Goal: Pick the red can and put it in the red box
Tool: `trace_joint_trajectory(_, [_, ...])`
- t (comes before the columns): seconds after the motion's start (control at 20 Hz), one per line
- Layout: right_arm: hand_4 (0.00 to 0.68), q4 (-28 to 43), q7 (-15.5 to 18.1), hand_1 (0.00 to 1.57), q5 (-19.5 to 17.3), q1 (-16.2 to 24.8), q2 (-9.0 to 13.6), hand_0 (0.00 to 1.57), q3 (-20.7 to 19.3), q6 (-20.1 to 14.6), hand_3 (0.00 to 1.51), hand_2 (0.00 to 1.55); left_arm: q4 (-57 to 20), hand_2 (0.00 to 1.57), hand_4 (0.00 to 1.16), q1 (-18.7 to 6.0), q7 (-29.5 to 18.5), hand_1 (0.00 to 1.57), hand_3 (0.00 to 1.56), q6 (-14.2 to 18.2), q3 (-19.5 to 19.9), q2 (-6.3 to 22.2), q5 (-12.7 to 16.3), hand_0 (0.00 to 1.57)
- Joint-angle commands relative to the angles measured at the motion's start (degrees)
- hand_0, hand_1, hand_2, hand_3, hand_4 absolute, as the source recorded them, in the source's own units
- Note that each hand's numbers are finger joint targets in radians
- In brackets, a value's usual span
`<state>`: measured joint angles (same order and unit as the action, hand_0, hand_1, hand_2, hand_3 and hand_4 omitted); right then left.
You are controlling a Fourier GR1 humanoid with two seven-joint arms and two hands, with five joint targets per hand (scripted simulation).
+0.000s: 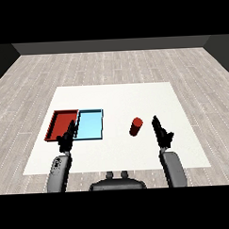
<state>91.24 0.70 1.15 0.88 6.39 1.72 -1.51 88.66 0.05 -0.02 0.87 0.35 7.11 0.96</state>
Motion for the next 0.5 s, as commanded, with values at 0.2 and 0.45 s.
trace_joint_trajectory(0.2, [0.0, -2.8, 4.4, 0.0, 10.4, 2.5, 10.0, 0.0, -12.6, 12.2, 0.0, 0.0, 1.3, 0.0, 0.0, -0.2, -1.1, 0.0, 0.0, -1.4, -0.8, -0.9, -0.3, 0.0])
trace_joint_trajectory(0.45, [0.0, -0.1, 16.9, 0.0, 15.9, 1.7, 9.9, 0.0, -14.7, 18.8, 0.0, 0.0, 6.4, 0.0, 0.0, -0.7, -20.1, 0.0, 0.0, -4.0, 1.3, -2.8, 3.9, 0.0])
